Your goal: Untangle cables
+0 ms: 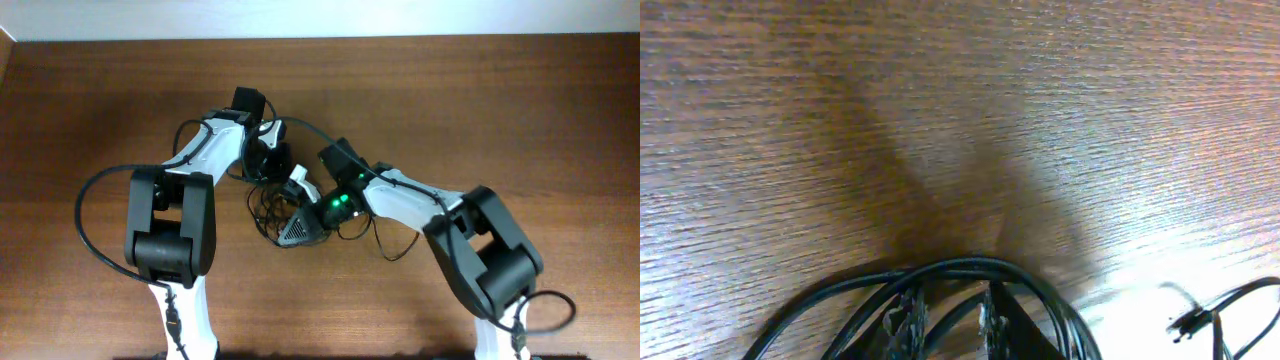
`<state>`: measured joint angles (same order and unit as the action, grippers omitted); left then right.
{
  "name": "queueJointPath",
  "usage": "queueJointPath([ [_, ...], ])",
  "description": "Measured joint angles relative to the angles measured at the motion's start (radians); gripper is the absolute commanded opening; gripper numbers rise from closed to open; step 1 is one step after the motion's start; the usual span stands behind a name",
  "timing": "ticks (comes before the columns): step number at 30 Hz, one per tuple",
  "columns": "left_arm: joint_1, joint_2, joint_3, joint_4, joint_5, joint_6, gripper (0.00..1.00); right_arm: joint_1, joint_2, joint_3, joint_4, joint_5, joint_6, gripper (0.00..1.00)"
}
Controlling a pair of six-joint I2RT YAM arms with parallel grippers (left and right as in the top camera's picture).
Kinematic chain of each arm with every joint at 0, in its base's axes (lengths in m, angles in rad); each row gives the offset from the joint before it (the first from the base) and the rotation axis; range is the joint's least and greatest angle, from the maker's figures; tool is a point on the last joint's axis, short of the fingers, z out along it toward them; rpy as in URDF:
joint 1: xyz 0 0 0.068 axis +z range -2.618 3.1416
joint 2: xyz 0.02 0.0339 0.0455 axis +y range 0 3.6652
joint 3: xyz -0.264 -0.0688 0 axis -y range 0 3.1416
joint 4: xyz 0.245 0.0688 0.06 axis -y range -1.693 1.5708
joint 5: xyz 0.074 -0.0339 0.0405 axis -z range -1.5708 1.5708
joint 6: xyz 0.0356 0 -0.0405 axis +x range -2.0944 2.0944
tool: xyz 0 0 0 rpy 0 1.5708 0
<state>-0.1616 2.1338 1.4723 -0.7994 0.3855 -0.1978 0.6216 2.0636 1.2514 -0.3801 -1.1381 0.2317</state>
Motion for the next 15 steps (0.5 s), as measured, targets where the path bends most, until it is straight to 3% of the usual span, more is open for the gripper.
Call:
queueJointPath([
  [15, -0.002, 0.000, 0.000, 0.000, -0.008, 0.000, 0.21, 0.002, -0.560, -0.006, 0.061, 0.196, -0.001, 0.04],
])
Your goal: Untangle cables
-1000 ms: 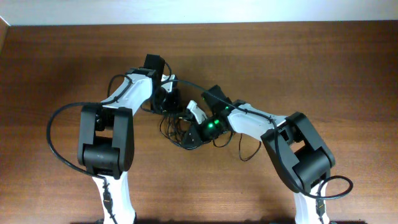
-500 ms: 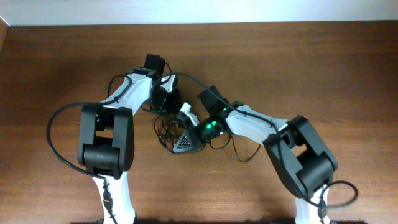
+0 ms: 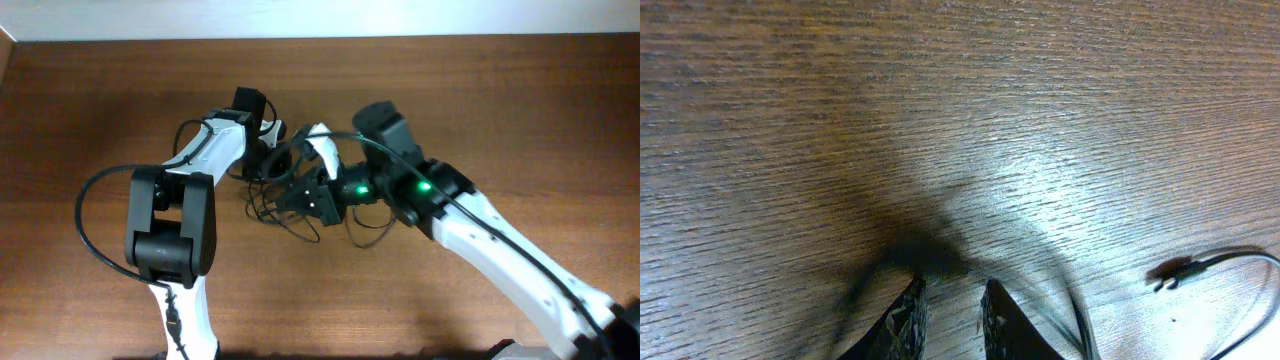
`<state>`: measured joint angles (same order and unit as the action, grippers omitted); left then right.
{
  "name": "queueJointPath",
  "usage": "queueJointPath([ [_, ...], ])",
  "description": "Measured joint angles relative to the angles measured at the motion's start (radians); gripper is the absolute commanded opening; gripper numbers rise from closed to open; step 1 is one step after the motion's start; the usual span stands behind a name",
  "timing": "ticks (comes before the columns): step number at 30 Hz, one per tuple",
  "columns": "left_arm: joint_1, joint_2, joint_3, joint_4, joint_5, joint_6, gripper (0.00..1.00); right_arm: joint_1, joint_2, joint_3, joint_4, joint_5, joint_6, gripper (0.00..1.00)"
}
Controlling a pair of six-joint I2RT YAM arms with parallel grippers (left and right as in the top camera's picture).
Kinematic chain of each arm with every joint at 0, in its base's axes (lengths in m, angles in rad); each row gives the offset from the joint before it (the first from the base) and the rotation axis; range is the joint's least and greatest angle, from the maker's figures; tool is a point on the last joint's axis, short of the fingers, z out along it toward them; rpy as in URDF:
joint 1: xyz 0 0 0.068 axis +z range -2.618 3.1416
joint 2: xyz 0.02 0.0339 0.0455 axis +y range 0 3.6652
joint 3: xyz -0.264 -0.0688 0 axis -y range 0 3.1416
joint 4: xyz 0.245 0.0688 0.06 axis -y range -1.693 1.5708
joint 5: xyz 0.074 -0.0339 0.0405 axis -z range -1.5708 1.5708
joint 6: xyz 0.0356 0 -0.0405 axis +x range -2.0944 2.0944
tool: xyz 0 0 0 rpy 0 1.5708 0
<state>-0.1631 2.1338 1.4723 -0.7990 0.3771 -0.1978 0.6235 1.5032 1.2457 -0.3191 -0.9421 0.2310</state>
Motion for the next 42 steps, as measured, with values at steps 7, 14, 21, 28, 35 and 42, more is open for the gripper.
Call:
queueJointPath([
  [7, 0.000, 0.000, 0.000, 0.000, 0.000, 0.000, 0.22, 0.002, -0.215, 0.000, 0.010, 0.134, -0.011, 0.10],
  [14, -0.001, -0.002, 0.000, 0.001, -0.011, 0.001, 0.36, 0.003, -0.208, 0.001, -0.135, 0.217, -0.033, 0.31],
  [21, 0.014, -0.007, 0.088, -0.176, -0.019, 0.099, 0.47, 0.004, -0.046, 0.000, -0.300, 0.232, -0.032, 0.31],
  [28, 0.015, -0.008, 0.200, -0.354, -0.074, 0.130, 0.50, 0.005, 0.029, -0.001, -0.388, 0.239, -0.033, 0.34],
  [35, -0.090, -0.008, 0.115, -0.369, -0.098, 0.127, 0.58, 0.005, 0.034, -0.001, -0.424, 0.254, -0.033, 0.46],
  [42, -0.201, -0.008, 0.081, -0.313, -0.114, 0.035, 0.46, 0.005, 0.034, -0.001, -0.551, 0.378, -0.034, 0.47],
])
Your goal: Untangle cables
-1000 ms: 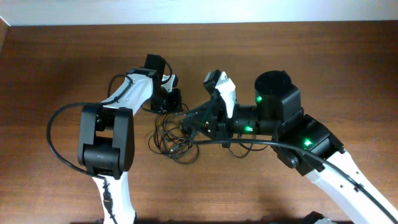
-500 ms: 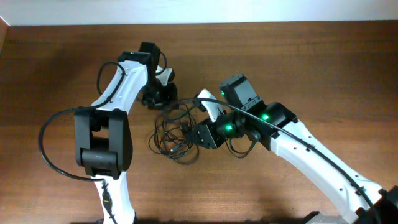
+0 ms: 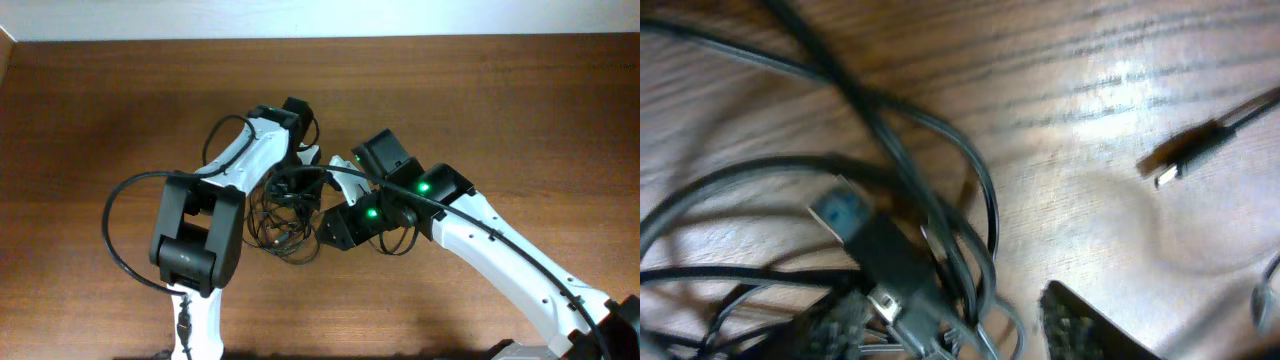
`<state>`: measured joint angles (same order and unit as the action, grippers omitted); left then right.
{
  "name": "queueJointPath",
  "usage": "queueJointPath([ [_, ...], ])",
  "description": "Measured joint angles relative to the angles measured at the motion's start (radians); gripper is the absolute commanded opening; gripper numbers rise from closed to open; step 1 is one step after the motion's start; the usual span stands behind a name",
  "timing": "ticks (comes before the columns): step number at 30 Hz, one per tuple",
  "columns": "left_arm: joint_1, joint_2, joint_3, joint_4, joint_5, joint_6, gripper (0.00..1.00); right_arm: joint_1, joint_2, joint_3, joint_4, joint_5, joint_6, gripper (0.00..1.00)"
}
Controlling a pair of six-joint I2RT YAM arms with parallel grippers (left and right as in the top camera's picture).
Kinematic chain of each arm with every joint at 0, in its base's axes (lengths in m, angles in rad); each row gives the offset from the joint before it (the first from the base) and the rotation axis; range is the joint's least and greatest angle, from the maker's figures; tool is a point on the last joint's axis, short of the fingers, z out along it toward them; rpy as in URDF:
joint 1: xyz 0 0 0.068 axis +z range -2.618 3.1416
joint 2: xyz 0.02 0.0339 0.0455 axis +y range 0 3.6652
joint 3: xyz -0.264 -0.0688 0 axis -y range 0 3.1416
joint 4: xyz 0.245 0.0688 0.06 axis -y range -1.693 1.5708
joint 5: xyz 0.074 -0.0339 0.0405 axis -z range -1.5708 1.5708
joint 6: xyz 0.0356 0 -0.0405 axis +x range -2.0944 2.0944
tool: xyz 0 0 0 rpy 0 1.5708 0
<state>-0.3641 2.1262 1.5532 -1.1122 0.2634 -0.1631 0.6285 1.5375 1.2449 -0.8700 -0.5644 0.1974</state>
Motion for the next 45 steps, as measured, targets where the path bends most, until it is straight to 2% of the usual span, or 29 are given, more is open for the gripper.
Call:
queueJointPath([
  [1, -0.008, 0.000, -0.013, 0.026, -0.007, -0.016, 0.40, 0.000, 0.000, 0.000, -0.007, 0.014, 0.000, 0.47],
  [4, -0.014, 0.000, -0.042, 0.117, -0.014, -0.065, 0.36, 0.000, 0.000, 0.000, -0.013, 0.040, 0.001, 0.51],
  [6, -0.014, 0.000, -0.047, 0.179, -0.018, -0.105, 0.35, 0.000, 0.000, 0.000, -0.013, 0.055, -0.002, 0.59],
  [9, -0.006, 0.000, -0.046, 0.266, -0.017, -0.162, 0.42, 0.000, 0.000, 0.000, 0.001, 0.071, -0.001, 0.63],
  [12, 0.007, 0.000, -0.009, 0.226, -0.017, -0.190, 0.54, 0.000, 0.000, 0.000, 0.016, 0.074, -0.002, 0.68],
  [13, 0.012, 0.000, 0.014, 0.206, -0.018, -0.190, 0.64, 0.000, 0.000, 0.000, 0.019, 0.075, -0.002, 0.73],
  [14, 0.020, 0.000, 0.073, 0.153, -0.024, -0.197, 0.70, 0.000, 0.001, 0.000, 0.023, 0.076, 0.000, 0.75],
  [16, 0.036, 0.000, 0.163, 0.075, -0.040, -0.202, 0.73, 0.000, 0.001, 0.000, 0.037, 0.079, -0.004, 0.91],
  [18, 0.060, 0.000, 0.259, -0.011, -0.080, -0.200, 0.64, 0.000, 0.001, 0.000, 0.051, 0.077, -0.004, 0.92],
  [20, 0.098, -0.002, 0.325, -0.083, -0.135, -0.180, 0.54, 0.000, 0.001, 0.000, 0.093, 0.063, -0.004, 0.86],
  [22, 0.129, -0.002, 0.334, -0.120, -0.152, -0.129, 0.45, 0.000, 0.001, -0.001, 0.131, 0.056, 0.002, 0.62],
  [24, 0.163, -0.002, 0.334, -0.163, -0.157, -0.044, 0.51, 0.000, 0.005, -0.001, 0.158, 0.047, 0.018, 0.12],
  [25, 0.175, -0.002, 0.333, -0.167, -0.157, 0.000, 0.51, 0.000, 0.015, -0.001, 0.163, 0.046, 0.025, 0.04],
  [27, 0.181, -0.002, 0.317, -0.158, -0.162, 0.069, 0.48, 0.000, 0.049, -0.001, 0.165, 0.040, 0.045, 0.04],
  [29, 0.177, -0.002, 0.263, -0.115, -0.183, 0.119, 0.38, 0.004, 0.115, -0.001, 0.166, 0.020, 0.064, 0.04],
  [30, 0.175, -0.002, 0.244, -0.096, -0.189, 0.126, 0.27, 0.008, 0.131, -0.001, 0.165, 0.015, 0.068, 0.04],
  [31, 0.174, -0.002, 0.198, -0.023, -0.198, 0.144, 0.23, 0.027, 0.168, -0.001, 0.168, 0.003, 0.080, 0.04],
  [34, 0.174, 0.000, 0.103, 0.108, -0.202, 0.160, 0.24, 0.081, 0.253, -0.001, 0.180, -0.010, 0.134, 0.04],
  [37, 0.174, 0.000, 0.028, 0.209, -0.138, 0.164, 0.24, 0.136, 0.366, -0.001, 0.241, -0.016, 0.183, 0.04],
  [40, 0.172, 0.000, -0.021, 0.225, -0.097, 0.164, 0.16, 0.166, 0.453, -0.001, 0.301, 0.002, 0.270, 0.04],
  [45, 0.171, -0.002, -0.049, 0.199, -0.078, 0.167, 0.12, 0.159, 0.500, 0.005, 0.316, 0.078, 0.379, 0.04],
])
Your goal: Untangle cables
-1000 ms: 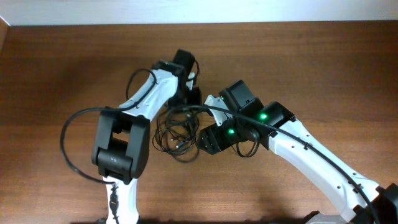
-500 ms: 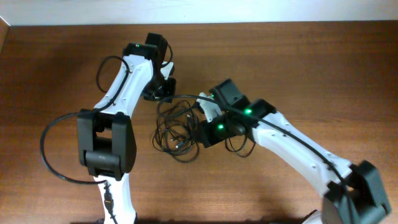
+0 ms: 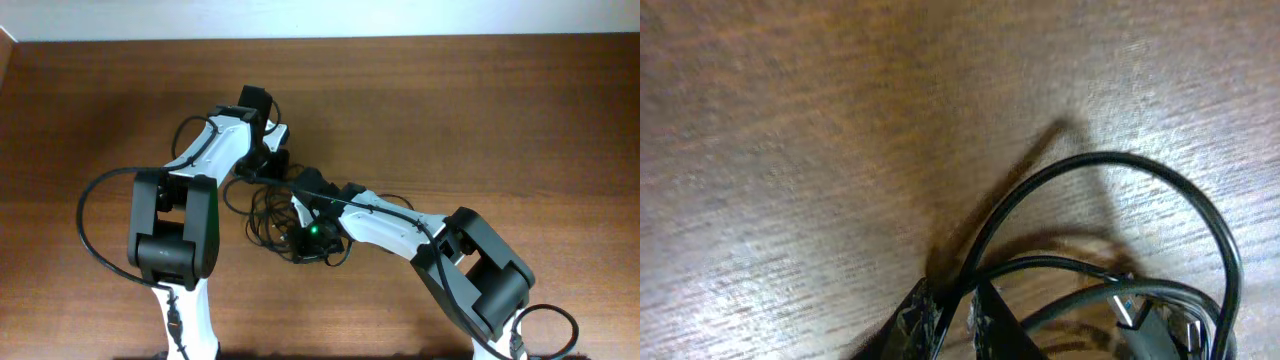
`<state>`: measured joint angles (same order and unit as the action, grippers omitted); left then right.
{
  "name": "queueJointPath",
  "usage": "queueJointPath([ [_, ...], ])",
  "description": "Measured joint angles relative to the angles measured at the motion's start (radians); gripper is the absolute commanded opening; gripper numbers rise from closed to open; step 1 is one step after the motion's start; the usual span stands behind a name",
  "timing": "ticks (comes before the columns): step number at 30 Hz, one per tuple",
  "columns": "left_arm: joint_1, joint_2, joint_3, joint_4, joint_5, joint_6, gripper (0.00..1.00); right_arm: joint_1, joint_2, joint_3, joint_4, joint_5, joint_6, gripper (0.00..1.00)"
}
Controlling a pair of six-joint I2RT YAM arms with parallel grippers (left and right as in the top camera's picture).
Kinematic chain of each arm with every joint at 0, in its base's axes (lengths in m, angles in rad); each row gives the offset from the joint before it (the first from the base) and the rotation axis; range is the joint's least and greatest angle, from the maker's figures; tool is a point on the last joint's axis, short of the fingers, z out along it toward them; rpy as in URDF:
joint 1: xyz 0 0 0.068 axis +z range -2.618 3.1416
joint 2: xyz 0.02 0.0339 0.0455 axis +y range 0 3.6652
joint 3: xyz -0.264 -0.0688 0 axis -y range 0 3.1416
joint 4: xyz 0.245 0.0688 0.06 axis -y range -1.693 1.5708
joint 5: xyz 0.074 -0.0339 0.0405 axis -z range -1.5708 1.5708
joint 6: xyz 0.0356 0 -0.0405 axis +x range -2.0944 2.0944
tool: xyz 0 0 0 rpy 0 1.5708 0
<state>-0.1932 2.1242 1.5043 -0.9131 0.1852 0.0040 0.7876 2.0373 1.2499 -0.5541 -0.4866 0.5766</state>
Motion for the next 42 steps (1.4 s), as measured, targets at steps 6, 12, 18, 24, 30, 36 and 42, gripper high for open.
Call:
queueJointPath([
  [6, 0.001, -0.009, -0.035, -0.164, 0.001, -0.043, 0.00, -0.163, 0.000, 0.003, 0.096, 0.084, 0.026, 0.06],
  [12, 0.004, -0.060, -0.072, -0.225, 0.006, -0.084, 0.26, -0.332, 0.014, 0.037, 0.068, -0.004, -0.119, 0.29],
  [18, 0.006, -0.252, -0.066, -0.195, 0.010, -0.118, 0.31, -0.454, 0.022, 0.147, -0.394, -0.279, -0.409, 0.44],
  [24, 0.006, -0.185, -0.066, -0.115, 0.024, -0.107, 0.31, -0.341, 0.022, 0.150, -0.455, -0.317, -0.559, 0.46],
  [30, 0.006, -0.057, -0.066, -0.065, 0.064, -0.072, 0.31, -0.173, 0.022, 0.150, -0.313, -0.336, -0.581, 0.46],
  [36, 0.028, -0.029, -0.059, -0.058, 0.064, -0.061, 0.33, -0.062, 0.033, 0.088, -0.051, -0.343, -0.522, 0.45],
  [42, 0.016, -0.023, -0.050, -0.049, 0.074, -0.056, 0.32, 0.027, 0.055, 0.064, 0.091, -0.171, -0.494, 0.47],
])
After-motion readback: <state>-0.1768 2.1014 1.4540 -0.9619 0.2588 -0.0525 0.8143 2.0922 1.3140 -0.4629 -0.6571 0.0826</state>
